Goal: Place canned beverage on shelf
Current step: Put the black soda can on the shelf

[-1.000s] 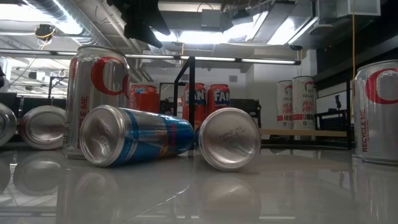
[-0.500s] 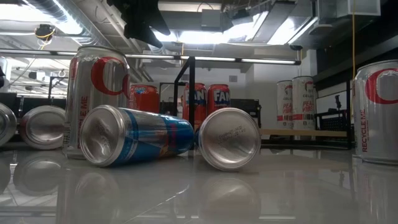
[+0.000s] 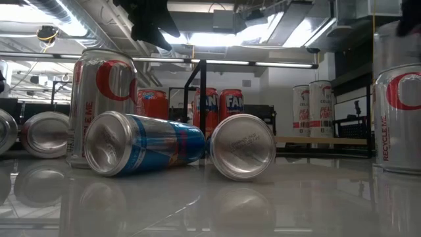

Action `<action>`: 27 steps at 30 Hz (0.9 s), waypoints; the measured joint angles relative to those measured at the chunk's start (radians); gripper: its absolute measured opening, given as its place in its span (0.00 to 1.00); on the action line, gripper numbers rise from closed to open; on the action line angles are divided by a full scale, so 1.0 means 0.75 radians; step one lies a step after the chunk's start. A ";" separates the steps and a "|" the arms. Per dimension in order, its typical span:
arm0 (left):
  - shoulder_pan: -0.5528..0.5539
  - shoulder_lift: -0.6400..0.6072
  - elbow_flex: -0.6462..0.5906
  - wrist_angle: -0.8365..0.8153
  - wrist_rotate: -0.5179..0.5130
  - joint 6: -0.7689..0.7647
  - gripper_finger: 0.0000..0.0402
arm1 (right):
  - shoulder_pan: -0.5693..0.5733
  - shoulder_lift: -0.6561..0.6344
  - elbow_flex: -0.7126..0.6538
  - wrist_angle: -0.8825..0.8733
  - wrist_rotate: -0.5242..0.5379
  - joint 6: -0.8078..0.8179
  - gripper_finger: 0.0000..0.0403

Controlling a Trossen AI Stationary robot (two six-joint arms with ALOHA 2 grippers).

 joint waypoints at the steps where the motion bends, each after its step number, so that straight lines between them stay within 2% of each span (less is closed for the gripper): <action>1: -0.001 0.000 0.000 0.000 0.000 0.000 0.75 | -0.046 -0.017 0.000 0.000 0.007 -0.040 0.58; 13: 0.000 0.000 0.001 0.000 0.000 0.000 0.75 | -0.674 -0.095 0.001 0.019 0.025 -0.650 0.59; 22: 0.000 0.000 0.000 0.000 0.000 0.000 0.75 | -1.109 -0.094 0.001 0.242 -0.086 -1.149 0.59; 27: -0.001 0.000 0.001 0.000 0.000 0.000 0.75 | -1.323 -0.094 0.001 0.247 -0.133 -1.326 0.59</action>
